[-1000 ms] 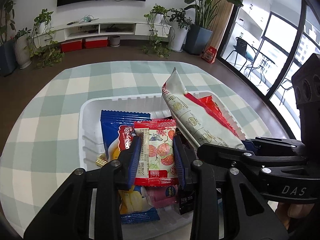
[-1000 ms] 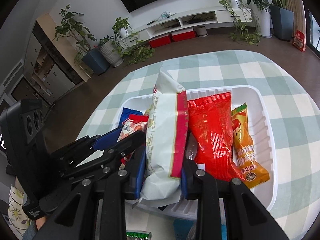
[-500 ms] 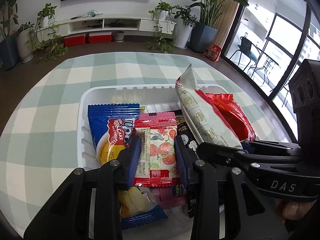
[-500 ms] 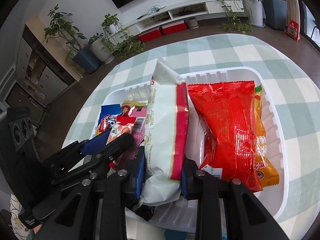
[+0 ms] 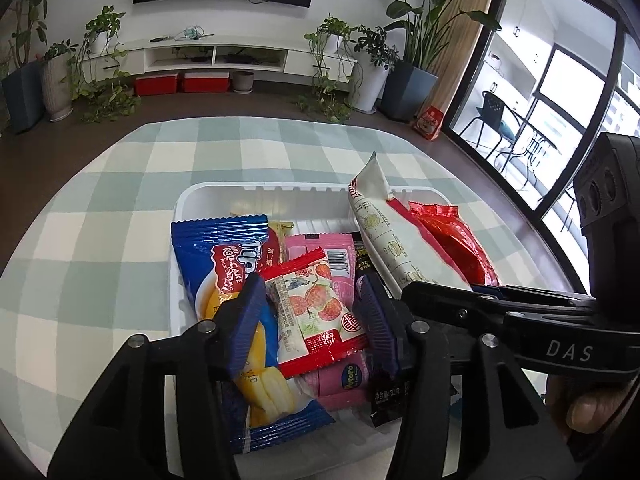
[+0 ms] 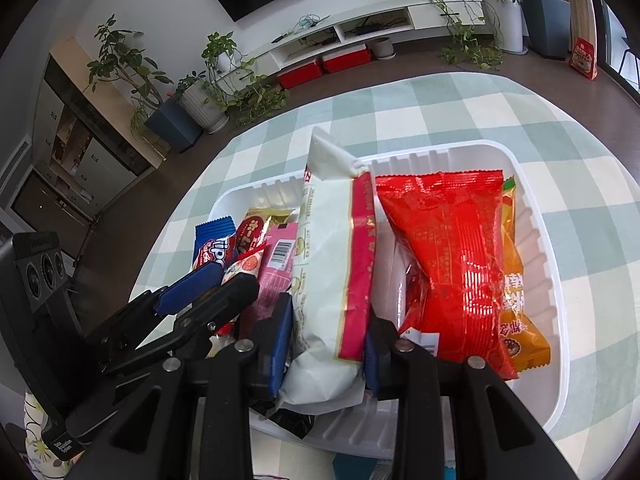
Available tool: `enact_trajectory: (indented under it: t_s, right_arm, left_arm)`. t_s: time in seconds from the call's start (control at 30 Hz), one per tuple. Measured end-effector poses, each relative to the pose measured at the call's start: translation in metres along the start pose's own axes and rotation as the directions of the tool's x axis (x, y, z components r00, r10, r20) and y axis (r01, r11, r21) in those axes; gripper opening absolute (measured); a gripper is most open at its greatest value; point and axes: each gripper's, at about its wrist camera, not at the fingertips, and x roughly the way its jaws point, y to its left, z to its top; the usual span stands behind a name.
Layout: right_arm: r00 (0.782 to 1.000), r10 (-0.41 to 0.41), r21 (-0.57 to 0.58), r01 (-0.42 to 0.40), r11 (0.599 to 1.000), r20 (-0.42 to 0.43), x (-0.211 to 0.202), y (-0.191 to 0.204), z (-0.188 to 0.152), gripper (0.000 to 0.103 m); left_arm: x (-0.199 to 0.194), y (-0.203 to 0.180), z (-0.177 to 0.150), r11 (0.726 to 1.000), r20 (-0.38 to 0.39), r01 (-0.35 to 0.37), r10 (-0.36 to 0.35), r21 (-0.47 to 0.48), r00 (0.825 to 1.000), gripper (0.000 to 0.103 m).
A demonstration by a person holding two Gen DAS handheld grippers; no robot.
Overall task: Organize snacks
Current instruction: 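Carry the candy packet and long bag to the white tray and release, then withdraw both grippers from the tray toward the last two snacks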
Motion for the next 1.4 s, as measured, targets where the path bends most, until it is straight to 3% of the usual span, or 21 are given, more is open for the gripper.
enact_trajectory:
  t_s: [0.13,0.27,0.4,0.5,0.63,0.83,1.0,1.23,1.4]
  right_arm:
    - [1.0,-0.005,0.005,0.005,1.0,0.023,-0.005,-0.001,0.002,0.039]
    - [0.999,-0.008,0.011,0.007,1.0,0.032,-0.009,-0.001,0.001,0.04]
    - [0.999,0.009,0.015,-0.01,1.0,0.05,-0.02,0.001,-0.001,0.045]
    - [0.996,0.032,0.009,-0.033,0.999,0.085,-0.038,0.006,-0.003,0.048]
    - [0.986,0.052,-0.011,-0.051,0.999,0.157,-0.071,0.013,-0.009,0.064]
    - [0.974,0.077,-0.023,-0.074,0.997,0.214,-0.113,0.009,-0.031,0.076]
    - [0.967,0.07,-0.013,-0.069,0.998,0.246,-0.138,-0.01,-0.074,0.083]
    - [0.976,0.042,0.093,-0.064,0.994,0.214,-0.142,-0.048,-0.147,0.084]
    - [0.969,0.015,0.103,-0.042,0.994,0.246,-0.147,-0.051,-0.186,0.084]
  left_arm:
    - [-0.005,-0.002,-0.001,1.0,0.011,0.004,-0.004,-0.003,1.0,0.05]
    - [-0.015,-0.002,-0.003,1.0,0.029,0.01,-0.01,-0.005,1.0,0.063]
    - [-0.032,-0.006,-0.006,1.0,0.059,0.014,-0.014,-0.006,0.998,0.066]
    - [-0.05,-0.009,-0.008,1.0,0.088,0.017,-0.016,-0.005,0.996,0.081]
    - [-0.07,-0.016,-0.018,1.0,0.102,0.02,-0.02,-0.006,0.995,0.097]
    - [-0.097,-0.031,-0.046,1.0,0.097,-0.012,0.01,0.013,0.995,0.103]
    - [-0.116,-0.041,-0.077,0.997,0.088,-0.075,0.073,0.013,0.993,0.103]
    - [-0.116,-0.058,-0.128,0.994,-0.013,-0.109,0.109,-0.003,0.994,0.103]
    - [-0.098,-0.067,-0.15,0.984,-0.136,-0.172,0.164,-0.048,0.977,0.103]
